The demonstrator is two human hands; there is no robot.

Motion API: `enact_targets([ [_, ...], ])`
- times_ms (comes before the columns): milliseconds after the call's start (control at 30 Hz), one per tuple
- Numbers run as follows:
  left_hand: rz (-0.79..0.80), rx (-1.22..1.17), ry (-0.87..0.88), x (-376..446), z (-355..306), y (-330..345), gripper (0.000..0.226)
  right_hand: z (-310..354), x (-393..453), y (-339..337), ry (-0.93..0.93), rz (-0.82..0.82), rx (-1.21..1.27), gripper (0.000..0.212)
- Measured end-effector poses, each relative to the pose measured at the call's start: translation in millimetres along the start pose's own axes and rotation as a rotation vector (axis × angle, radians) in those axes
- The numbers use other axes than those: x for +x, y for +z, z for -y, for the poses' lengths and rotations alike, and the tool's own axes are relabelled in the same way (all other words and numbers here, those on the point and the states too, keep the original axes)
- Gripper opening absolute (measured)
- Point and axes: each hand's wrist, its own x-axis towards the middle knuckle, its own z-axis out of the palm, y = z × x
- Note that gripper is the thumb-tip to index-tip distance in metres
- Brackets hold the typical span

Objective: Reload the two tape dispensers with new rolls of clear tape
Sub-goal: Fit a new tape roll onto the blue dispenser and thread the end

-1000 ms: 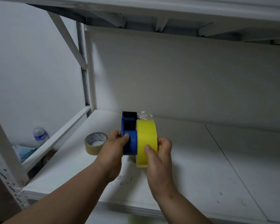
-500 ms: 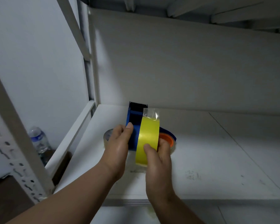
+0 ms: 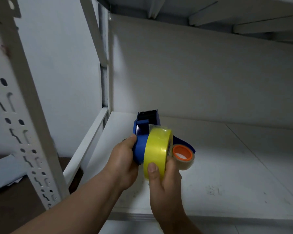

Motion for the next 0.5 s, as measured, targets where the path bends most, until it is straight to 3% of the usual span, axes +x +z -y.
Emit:
enact_targets([
  [167, 0.002, -0.122, -0.110, 1, -5, 3, 0.040, -9, 3, -4, -0.206, -0.004, -0.235, 0.043],
  [300, -0.030, -0.085, -0.032, 6, -4, 12, 0.030, -8, 12, -16, -0.045, 0.011, -0.013, 0.041],
  [400, -0.083, -0.112, -0.017, 7, -4, 17, 0.018, -3, 30, -29, 0.119, -0.086, 0.159, 0.035],
  [500, -0.112, -0.128, 0.000, 6, -4, 19, 0.018, -6, 49, -47, 0.169, -0.161, 0.206, 0.036],
])
